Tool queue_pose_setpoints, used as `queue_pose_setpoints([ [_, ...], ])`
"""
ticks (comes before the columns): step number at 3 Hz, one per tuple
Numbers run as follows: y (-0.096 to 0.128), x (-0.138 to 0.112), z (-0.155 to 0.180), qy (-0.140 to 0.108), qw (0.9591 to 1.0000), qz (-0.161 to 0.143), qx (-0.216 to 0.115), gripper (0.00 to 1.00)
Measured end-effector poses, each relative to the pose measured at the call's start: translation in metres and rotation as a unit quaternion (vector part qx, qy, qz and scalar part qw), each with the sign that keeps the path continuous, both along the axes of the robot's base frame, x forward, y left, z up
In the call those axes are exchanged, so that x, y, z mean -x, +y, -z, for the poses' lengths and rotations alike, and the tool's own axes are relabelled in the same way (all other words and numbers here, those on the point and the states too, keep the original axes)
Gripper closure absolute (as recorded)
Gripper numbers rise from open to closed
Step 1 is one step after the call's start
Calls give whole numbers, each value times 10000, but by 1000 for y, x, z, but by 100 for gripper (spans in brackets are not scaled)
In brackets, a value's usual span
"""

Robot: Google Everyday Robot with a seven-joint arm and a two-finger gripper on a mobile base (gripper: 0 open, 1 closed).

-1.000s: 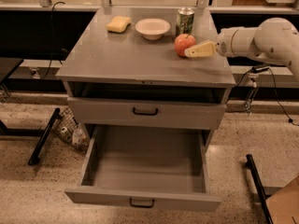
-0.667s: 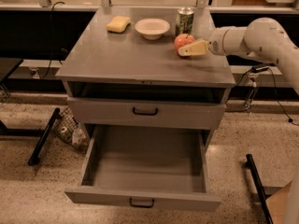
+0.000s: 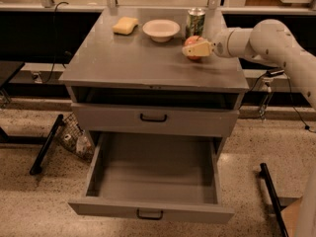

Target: Place apple into middle drawer

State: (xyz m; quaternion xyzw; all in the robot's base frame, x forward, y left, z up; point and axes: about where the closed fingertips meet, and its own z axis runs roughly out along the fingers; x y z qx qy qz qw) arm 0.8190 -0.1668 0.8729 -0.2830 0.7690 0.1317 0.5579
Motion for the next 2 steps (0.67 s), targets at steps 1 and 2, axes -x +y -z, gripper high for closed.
queue_pose_setpoints([
  [1, 18, 7, 1, 18, 9999, -135, -74, 40],
  [2, 36, 16, 10, 162, 9993, -298, -181, 62],
])
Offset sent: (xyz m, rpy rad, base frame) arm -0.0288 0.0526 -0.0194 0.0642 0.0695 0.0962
